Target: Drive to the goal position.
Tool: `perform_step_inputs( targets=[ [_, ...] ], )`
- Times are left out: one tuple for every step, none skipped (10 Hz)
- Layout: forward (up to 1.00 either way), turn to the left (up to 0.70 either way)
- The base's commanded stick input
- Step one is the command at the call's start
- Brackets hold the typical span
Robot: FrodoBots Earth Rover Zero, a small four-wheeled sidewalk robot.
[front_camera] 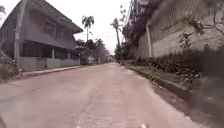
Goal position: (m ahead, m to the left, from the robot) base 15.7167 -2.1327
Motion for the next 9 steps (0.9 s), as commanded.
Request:
perform_step_inputs(
  targets=[
    [1.0, -0.04],
    [1.0, -0.23],
    [1.0, -0.37],
    [1.0, -0.35],
    [1.0, -0.25],
    [1.0, -0.19],
    [1.0, -0.16],
    [1.0, -0.12],
    [1.0, -0.08]
  ],
)
